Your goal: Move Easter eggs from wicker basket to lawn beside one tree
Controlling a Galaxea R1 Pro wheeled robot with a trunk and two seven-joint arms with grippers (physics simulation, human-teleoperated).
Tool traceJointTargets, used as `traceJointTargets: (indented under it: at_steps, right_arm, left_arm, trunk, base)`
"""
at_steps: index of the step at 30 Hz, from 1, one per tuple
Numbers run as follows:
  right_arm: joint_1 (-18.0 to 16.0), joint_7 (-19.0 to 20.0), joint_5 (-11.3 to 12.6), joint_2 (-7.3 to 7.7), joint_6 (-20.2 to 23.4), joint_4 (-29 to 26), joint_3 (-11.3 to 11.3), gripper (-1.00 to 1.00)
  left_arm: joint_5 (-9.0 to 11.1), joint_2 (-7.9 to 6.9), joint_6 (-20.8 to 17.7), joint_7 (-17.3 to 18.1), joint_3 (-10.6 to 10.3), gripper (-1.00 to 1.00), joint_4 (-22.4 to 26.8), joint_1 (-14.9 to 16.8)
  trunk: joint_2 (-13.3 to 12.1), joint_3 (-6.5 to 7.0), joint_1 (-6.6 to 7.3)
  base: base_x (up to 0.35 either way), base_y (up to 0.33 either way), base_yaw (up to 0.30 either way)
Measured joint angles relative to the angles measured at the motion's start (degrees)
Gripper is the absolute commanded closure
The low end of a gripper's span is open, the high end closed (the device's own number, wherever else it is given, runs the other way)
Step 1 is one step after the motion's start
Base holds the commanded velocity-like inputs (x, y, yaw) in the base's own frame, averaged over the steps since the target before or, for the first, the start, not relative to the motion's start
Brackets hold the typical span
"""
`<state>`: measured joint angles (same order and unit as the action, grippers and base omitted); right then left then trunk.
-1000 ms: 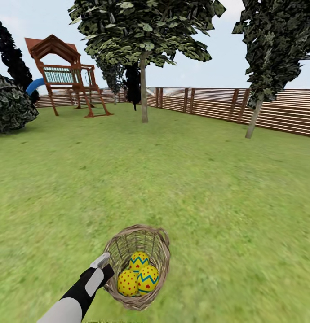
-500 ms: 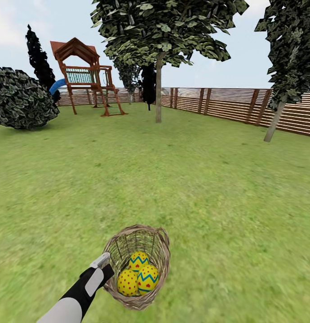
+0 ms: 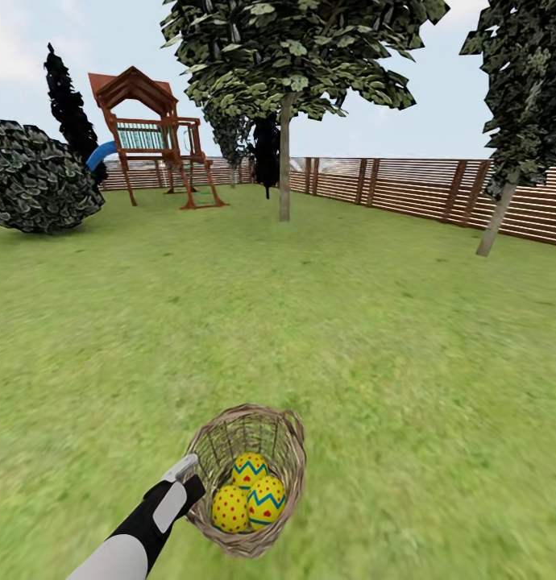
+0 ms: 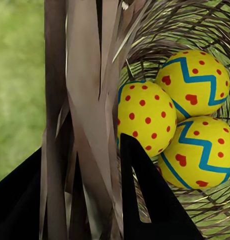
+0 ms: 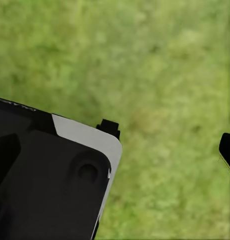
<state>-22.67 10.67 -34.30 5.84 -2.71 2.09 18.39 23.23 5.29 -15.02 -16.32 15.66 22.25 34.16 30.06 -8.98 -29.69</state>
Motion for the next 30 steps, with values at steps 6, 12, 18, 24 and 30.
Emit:
traceJointTargets:
  at_steps: [6, 12, 18, 24, 30]
  right_arm:
    - [0.00, 0.00, 0.06, 0.00, 0.01, 0.00, 0.00, -1.00]
    - [0.00, 0.00, 0.06, 0.00, 0.01, 0.00, 0.01, -1.00]
    - [0.00, 0.00, 0.06, 0.00, -0.01, 0.00, 0.02, -1.00]
    - [0.00, 0.00, 0.06, 0.00, 0.00, 0.00, 0.01, -1.00]
    - [0.00, 0.00, 0.06, 0.00, 0.00, 0.00, 0.00, -1.00]
  left_arm:
    - [0.06, -0.05, 0.01, -0.02, -0.06, 1.00, 0.09, 0.00]
    - [0.12, -0.05, 0.01, -0.02, 0.01, 1.00, 0.08, 0.00]
    - [0.16, -0.14, 0.02, -0.02, 0.02, 1.00, 0.15, 0.00]
    - [0.20, -0.13, 0.01, -0.03, 0.00, 1.00, 0.10, 0.00]
    - [0.14, -0.14, -0.01, -0.03, -0.01, 1.00, 0.11, -0.01]
  trunk:
    - [0.00, 0.00, 0.00]
    - [0.00, 0.00, 0.00]
    - [0.00, 0.00, 0.00]
    - [0.00, 0.00, 0.00]
    - [0.00, 0.00, 0.00]
  base:
    - [0.341, 0.000, 0.000]
    - [0.341, 0.000, 0.000]
    - [0.341, 0.000, 0.000]
    - [0.341, 0.000, 0.000]
    - [0.341, 0.000, 0.000]
